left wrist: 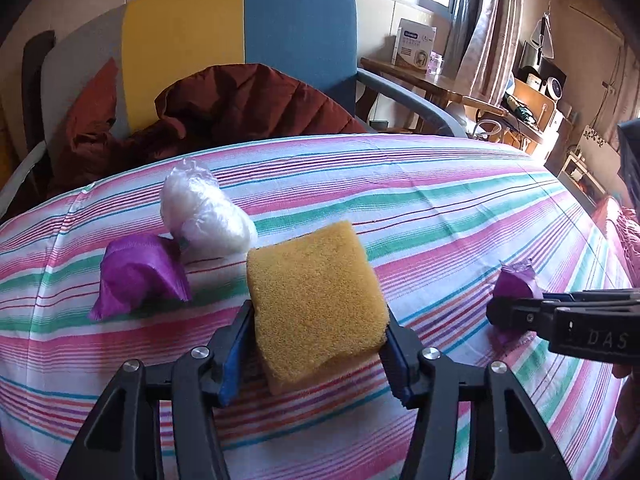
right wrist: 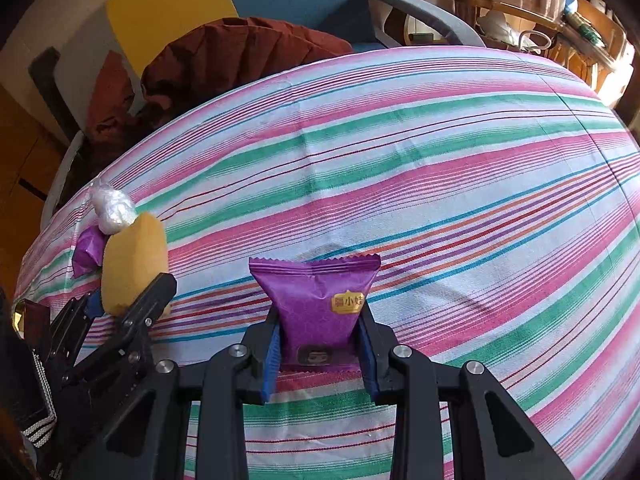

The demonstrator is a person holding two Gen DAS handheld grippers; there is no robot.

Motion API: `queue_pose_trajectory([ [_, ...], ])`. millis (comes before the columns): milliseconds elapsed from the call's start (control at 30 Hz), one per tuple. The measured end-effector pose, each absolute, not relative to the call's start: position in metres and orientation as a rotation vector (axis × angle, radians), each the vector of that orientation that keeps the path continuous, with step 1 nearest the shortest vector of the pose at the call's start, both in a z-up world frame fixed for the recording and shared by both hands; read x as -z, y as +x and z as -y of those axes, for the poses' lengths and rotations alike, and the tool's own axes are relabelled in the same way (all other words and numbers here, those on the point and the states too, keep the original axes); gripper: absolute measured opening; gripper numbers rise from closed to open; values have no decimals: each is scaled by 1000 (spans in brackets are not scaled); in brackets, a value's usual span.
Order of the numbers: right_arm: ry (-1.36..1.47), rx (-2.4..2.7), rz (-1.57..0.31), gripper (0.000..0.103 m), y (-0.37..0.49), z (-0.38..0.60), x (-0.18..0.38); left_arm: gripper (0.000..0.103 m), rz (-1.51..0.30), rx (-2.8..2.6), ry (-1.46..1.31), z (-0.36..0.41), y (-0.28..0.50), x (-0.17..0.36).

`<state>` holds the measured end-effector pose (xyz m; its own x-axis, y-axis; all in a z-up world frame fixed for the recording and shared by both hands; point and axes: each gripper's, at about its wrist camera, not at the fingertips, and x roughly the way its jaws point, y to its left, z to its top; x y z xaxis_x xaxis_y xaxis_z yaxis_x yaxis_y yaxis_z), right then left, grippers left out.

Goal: Organize objects
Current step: 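Grasp the yellow sponge block with the left tool while the right tool holds the candy, then lift and carry the sponge toward the gold tray with the left tool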

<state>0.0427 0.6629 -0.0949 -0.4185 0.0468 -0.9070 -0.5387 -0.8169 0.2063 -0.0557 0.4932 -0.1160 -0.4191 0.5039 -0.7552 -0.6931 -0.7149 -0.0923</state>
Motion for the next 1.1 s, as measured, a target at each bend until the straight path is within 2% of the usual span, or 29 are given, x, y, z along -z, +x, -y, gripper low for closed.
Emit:
queue_pose_trajectory([
  [333, -1474, -2450, -723, 33, 41, -634, 88, 58, -187, -2183, -1031, -436, -41, 109],
  [600, -1564, -2573, -796, 33, 21, -598, 100, 58, -164, -2201, -983, -392, -12, 102],
  [967, -1536, -2763, -579, 33, 10, -551, 93, 57, -74, -2226, -984, -331, 7, 95],
  [1100, -1560, -2797, -495, 33, 8, -536, 97, 57, -111, -2221, -971, -312, 22, 91],
])
